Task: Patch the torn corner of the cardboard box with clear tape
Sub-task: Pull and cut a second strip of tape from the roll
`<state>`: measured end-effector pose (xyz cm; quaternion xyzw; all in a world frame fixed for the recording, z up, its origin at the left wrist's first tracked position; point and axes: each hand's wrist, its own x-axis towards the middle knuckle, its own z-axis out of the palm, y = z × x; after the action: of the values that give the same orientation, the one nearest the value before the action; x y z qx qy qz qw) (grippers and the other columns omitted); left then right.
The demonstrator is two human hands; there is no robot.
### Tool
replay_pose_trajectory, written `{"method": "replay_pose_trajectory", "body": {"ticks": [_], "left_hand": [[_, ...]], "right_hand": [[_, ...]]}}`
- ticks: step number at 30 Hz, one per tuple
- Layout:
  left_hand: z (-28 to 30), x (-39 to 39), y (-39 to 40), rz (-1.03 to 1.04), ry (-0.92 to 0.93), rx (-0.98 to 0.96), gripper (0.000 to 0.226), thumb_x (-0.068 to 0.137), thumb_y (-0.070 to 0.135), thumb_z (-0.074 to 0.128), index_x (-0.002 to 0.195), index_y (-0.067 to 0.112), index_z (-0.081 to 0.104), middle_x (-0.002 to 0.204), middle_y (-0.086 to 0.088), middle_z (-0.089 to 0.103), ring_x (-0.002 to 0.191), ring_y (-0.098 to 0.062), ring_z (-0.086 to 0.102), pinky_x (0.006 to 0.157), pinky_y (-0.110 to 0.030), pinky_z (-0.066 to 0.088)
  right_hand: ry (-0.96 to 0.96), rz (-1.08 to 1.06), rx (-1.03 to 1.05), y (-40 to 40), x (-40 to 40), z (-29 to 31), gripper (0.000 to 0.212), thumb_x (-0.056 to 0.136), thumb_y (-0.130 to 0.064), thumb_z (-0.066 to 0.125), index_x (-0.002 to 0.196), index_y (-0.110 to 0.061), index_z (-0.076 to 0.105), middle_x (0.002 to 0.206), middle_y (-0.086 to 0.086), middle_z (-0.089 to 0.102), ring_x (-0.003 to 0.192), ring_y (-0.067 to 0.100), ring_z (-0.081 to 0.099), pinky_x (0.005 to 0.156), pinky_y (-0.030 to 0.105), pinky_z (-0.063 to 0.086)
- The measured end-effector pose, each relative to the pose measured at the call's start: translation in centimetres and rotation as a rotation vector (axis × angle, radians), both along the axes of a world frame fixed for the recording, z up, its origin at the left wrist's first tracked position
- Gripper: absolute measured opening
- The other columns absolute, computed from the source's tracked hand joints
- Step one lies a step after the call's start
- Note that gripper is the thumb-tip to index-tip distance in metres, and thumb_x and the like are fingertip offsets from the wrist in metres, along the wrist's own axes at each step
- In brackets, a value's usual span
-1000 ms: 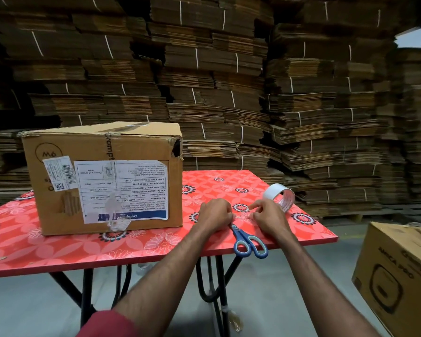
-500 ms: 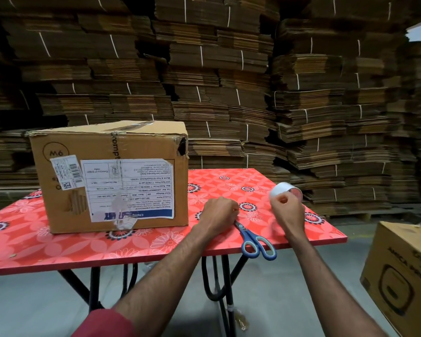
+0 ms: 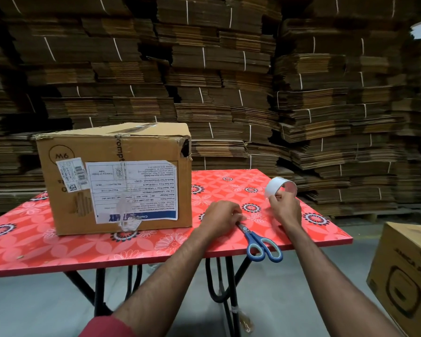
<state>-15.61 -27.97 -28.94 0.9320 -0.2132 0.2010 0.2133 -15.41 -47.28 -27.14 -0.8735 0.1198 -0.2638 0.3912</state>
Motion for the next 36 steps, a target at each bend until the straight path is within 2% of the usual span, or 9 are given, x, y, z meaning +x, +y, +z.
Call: {"method": "replay_pose_trajectory", "body": {"ticks": [4,7,12,14,18,25,28,32,36], "left_hand": [[-0.2,0.1,0.0,-0.045,0.131,-0.189,0.022,0.099,0.037,0.054,0.084,0.026,0.065,0.075,0.007,0.064,0.072,-0.013,0.061,0.064,-0.031,0.043],[0.3,0.3,-0.3,-0.035,0.214,-0.239,0.024,0.101,0.035,0.052,0.092,0.019,0.068,0.073,0.008,0.06,0.07,-0.011,0.055,0.07,-0.032,0.04],[0.1,1.3,-1.1,0.03,0.277,-0.204,0.03,0.098,0.043,0.055,0.092,0.02,0.075,0.079,0.004,0.069,0.094,-0.02,0.061,0.097,-0.046,0.037],[0.3,1.2,-1.0,0.033,0.298,-0.227,0.036,0.097,0.045,0.056,0.088,0.014,0.072,0.081,-0.001,0.071,0.1,-0.028,0.063,0.1,-0.048,0.035],[0.6,1.6,-0.8,-0.004,0.413,-0.272,0.03,0.091,0.05,0.063,0.091,0.024,0.076,0.081,0.004,0.07,0.107,-0.03,0.063,0.102,-0.053,0.038],[2.2,0.5,-0.6,-0.288,0.599,-0.849,0.028,0.094,0.023,0.066,0.1,-0.004,0.066,0.103,-0.004,0.071,0.099,-0.016,0.064,0.078,-0.031,0.056],[3.6,-0.1,-0.2,-0.322,0.494,-0.858,0.031,0.094,0.029,0.065,0.101,-0.002,0.069,0.107,-0.002,0.073,0.106,-0.014,0.063,0.088,-0.027,0.044],[4.6,-0.5,-0.2,-0.351,0.447,-0.799,0.015,0.096,0.023,0.063,0.086,0.013,0.066,0.081,-0.004,0.068,0.076,-0.013,0.063,0.07,-0.021,0.046],[2.9,0.4,-0.5,-0.221,0.457,-0.783,0.016,0.099,0.022,0.059,0.087,0.012,0.063,0.074,-0.002,0.063,0.063,-0.012,0.054,0.06,-0.025,0.042]], "right_hand": [[-0.097,0.068,0.004,1.0,0.1,1.0,0.021,0.098,-0.02,0.056,0.082,-0.012,0.067,0.083,0.012,0.072,0.073,0.029,0.064,0.06,0.031,0.043],[-0.123,0.092,0.072,1.9,0.0,1.4,0.019,0.099,-0.024,0.057,0.1,-0.014,0.073,0.082,0.0,0.067,0.084,0.027,0.067,0.088,0.048,0.054],[-0.23,0.22,0.171,2.4,-0.4,1.2,0.015,0.1,-0.022,0.056,0.092,-0.018,0.069,0.084,0.004,0.07,0.078,0.027,0.067,0.064,0.037,0.054],[-0.253,0.276,0.278,2.2,-0.2,1.0,0.015,0.1,-0.026,0.056,0.092,-0.022,0.067,0.089,0.008,0.073,0.082,0.031,0.073,0.064,0.045,0.062],[-0.295,0.362,0.476,2.6,-0.4,2.1,0.014,0.104,-0.018,0.055,0.102,-0.012,0.068,0.091,0.0,0.069,0.081,0.024,0.075,0.058,0.03,0.061],[-0.439,0.433,0.612,3.1,0.0,6.9,0.017,0.102,-0.009,0.057,0.11,0.0,0.069,0.088,0.005,0.064,0.081,0.022,0.069,0.069,0.042,0.065],[-0.453,0.436,0.702,2.5,0.4,8.9,0.011,0.101,-0.009,0.06,0.105,-0.006,0.069,0.095,0.015,0.068,0.085,0.034,0.073,0.066,0.043,0.065],[-0.455,0.405,0.757,2.2,0.9,8.9,0.017,0.101,-0.008,0.06,0.088,-0.015,0.068,0.089,0.009,0.064,0.081,0.028,0.068,0.061,0.039,0.065],[-0.433,0.294,0.858,2.8,2.6,6.0,0.014,0.101,-0.01,0.06,0.109,-0.003,0.069,0.09,0.004,0.061,0.08,0.022,0.066,0.06,0.036,0.064]]}}
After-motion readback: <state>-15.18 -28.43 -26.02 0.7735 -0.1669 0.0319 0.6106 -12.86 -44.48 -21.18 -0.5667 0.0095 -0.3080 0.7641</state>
